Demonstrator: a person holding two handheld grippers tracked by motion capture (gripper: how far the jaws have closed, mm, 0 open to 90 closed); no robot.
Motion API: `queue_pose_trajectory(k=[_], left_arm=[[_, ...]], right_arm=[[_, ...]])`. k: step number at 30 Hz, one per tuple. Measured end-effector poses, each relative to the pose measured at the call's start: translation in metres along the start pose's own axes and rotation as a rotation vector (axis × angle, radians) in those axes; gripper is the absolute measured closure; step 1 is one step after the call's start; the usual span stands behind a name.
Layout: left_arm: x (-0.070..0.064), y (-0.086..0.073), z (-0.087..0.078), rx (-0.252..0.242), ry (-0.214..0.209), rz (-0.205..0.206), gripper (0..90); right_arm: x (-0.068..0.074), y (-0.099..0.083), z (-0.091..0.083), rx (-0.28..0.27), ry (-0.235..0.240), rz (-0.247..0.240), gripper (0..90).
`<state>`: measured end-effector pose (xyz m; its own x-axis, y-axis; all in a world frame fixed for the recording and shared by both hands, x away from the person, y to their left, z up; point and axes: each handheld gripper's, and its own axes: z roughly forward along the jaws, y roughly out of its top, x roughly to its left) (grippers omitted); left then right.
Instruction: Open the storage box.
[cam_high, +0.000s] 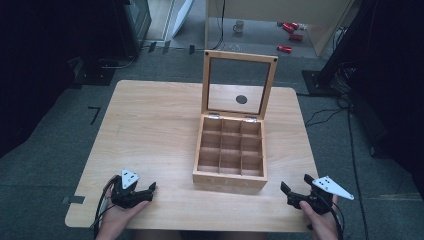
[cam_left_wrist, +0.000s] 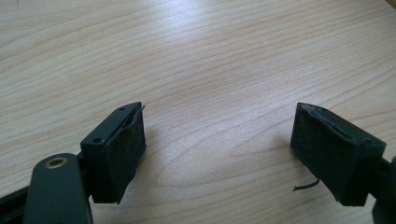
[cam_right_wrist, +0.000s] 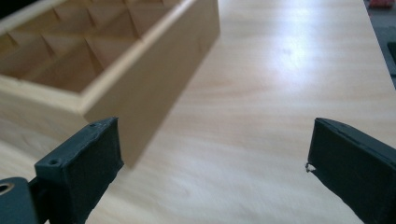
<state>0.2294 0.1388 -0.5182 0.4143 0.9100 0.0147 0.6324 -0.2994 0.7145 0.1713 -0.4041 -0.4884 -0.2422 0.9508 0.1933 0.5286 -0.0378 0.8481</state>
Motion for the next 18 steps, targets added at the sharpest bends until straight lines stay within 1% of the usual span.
queue_pose_trajectory(k=[2, 5, 8, 10, 13, 16, 18], left_arm=[[0.000, 0.000, 0.000, 0.000, 0.000, 0.000, 18.4], [0.000, 0.000, 0.000, 0.000, 0.001, 0.000, 18.4], [0.000, 0.000, 0.000, 0.000, 0.001, 0.001, 18.3], [0.000, 0.000, 0.000, 0.000, 0.001, 0.000, 18.4], [0.000, 0.000, 0.000, 0.000, 0.001, 0.001, 18.4], [0.000, 0.000, 0.000, 0.000, 0.000, 0.001, 18.3], [0.000, 0.000, 0.000, 0.001, 0.001, 0.001, 18.3]], right_arm=[[-0.003, -0.007, -0.001, 0.018, -0.024, -0.020, 2.6], [-0.007, -0.018, -0.001, 0.062, -0.078, -0.059, 2.7], [-0.010, -0.024, 0.001, 0.102, -0.125, -0.086, 2.7], [-0.012, -0.026, 0.005, 0.134, -0.153, -0.086, 2.6], [-0.013, -0.030, 0.010, 0.171, -0.173, -0.085, 2.6], [-0.014, -0.031, 0.012, 0.185, -0.177, -0.074, 2.6], [-0.014, -0.031, 0.013, 0.200, -0.187, -0.069, 2.6]])
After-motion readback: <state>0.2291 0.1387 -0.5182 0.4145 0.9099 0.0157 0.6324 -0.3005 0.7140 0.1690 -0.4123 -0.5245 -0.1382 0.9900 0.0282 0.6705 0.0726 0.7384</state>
